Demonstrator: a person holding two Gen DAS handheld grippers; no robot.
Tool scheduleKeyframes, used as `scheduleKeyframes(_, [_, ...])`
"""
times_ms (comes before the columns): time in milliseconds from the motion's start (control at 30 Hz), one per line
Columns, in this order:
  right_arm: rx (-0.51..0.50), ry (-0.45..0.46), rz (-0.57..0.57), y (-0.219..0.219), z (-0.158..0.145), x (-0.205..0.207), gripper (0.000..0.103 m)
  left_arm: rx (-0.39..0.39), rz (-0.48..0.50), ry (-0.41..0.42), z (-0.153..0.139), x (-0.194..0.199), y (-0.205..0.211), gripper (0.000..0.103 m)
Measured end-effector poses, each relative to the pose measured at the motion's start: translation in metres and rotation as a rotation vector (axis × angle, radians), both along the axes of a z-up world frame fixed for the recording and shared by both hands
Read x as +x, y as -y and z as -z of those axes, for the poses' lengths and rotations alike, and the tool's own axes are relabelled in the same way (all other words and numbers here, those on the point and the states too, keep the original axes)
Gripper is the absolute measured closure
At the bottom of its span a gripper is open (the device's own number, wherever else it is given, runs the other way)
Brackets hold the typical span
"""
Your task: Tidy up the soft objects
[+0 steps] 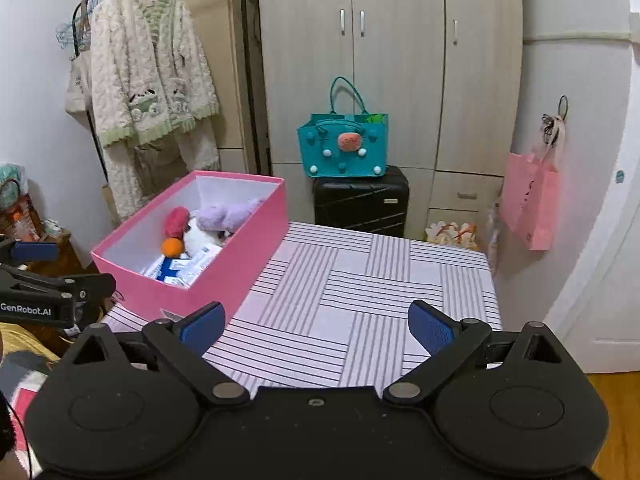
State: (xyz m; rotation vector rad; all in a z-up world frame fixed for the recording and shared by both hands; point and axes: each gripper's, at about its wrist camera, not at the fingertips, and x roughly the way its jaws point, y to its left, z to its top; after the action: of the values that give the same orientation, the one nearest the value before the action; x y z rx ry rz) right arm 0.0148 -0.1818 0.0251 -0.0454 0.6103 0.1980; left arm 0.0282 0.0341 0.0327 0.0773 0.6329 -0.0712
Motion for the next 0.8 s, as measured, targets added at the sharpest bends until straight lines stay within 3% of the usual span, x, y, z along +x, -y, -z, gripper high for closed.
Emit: scheduleKeyframes(800, [-0.096,0.046,0.14,0.001,0.01,-0.021,0.003,0.001,-0.034,-0.018,0.021,-0.001,0.014,0.0])
